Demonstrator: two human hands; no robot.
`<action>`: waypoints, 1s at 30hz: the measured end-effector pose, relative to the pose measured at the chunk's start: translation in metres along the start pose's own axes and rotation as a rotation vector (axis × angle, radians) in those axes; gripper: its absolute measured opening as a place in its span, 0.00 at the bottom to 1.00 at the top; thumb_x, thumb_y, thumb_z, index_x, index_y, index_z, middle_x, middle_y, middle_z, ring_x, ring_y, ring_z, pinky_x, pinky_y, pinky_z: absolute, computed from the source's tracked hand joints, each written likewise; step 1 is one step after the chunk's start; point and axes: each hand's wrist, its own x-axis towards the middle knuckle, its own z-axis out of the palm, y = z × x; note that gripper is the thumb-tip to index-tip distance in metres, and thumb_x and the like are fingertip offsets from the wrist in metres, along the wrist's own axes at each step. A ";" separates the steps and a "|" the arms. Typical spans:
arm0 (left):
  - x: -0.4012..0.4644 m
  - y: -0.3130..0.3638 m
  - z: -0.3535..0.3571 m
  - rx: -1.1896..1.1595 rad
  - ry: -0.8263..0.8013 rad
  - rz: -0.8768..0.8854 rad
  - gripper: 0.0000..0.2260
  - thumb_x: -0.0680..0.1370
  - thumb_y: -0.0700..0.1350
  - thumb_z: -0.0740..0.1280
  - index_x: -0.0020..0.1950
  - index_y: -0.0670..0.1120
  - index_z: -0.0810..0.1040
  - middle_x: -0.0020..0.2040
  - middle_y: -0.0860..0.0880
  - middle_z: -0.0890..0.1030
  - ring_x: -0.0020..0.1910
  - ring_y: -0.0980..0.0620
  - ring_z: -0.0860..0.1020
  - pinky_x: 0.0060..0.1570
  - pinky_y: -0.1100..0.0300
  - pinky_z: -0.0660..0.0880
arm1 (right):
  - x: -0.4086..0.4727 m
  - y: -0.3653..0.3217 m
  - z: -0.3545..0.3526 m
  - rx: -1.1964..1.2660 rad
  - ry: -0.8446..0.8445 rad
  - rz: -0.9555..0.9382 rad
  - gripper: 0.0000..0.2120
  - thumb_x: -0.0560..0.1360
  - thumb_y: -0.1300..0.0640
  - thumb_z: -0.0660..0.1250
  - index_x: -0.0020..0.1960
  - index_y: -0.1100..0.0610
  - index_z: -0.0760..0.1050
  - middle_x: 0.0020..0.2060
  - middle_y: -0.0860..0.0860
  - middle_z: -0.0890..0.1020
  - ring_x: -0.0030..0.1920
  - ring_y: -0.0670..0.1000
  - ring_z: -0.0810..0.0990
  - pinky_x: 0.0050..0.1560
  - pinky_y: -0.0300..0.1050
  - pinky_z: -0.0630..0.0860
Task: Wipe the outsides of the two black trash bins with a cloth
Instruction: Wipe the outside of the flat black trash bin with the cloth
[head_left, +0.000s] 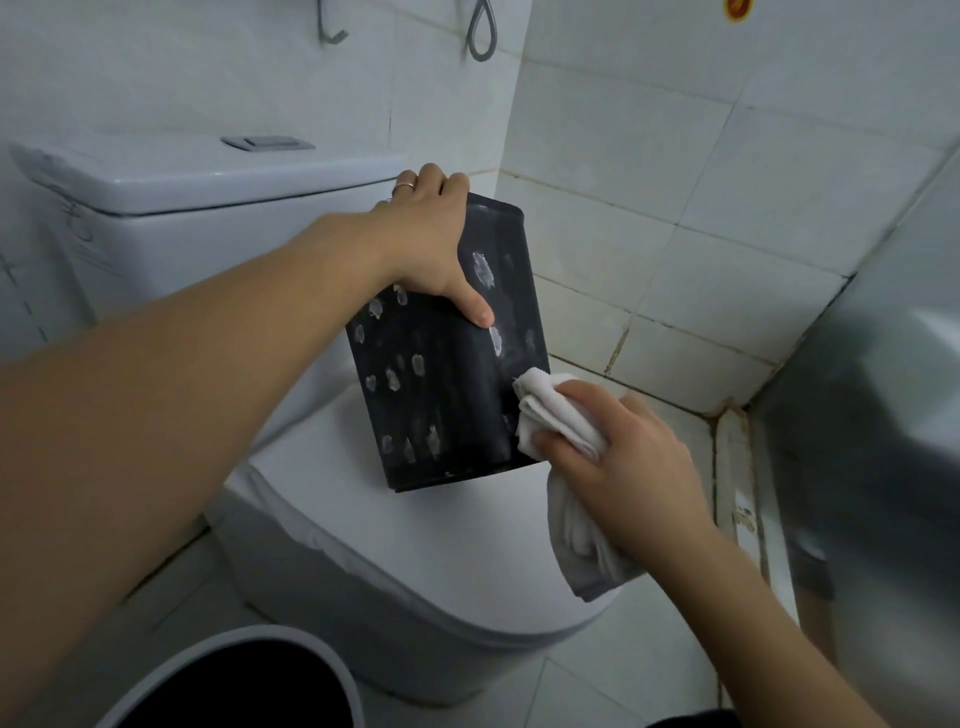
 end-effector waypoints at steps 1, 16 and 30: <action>0.000 0.000 0.000 -0.002 -0.003 0.003 0.57 0.53 0.66 0.81 0.72 0.44 0.59 0.68 0.46 0.61 0.72 0.43 0.57 0.67 0.44 0.66 | -0.001 -0.001 0.000 0.024 -0.009 -0.007 0.21 0.72 0.32 0.61 0.63 0.33 0.67 0.44 0.44 0.72 0.41 0.45 0.74 0.39 0.41 0.70; -0.006 -0.003 -0.001 -0.025 0.020 0.018 0.56 0.53 0.65 0.81 0.72 0.44 0.60 0.67 0.46 0.62 0.71 0.43 0.58 0.68 0.44 0.66 | 0.005 0.001 0.001 0.183 -0.101 0.123 0.23 0.76 0.35 0.59 0.70 0.30 0.62 0.51 0.43 0.76 0.51 0.48 0.73 0.50 0.46 0.69; -0.006 -0.010 -0.006 -0.007 -0.038 -0.007 0.58 0.52 0.65 0.82 0.73 0.45 0.58 0.67 0.45 0.61 0.73 0.42 0.56 0.69 0.43 0.64 | -0.026 -0.026 0.004 -0.094 -0.051 -0.117 0.24 0.71 0.33 0.59 0.66 0.33 0.62 0.48 0.44 0.75 0.46 0.53 0.77 0.44 0.46 0.74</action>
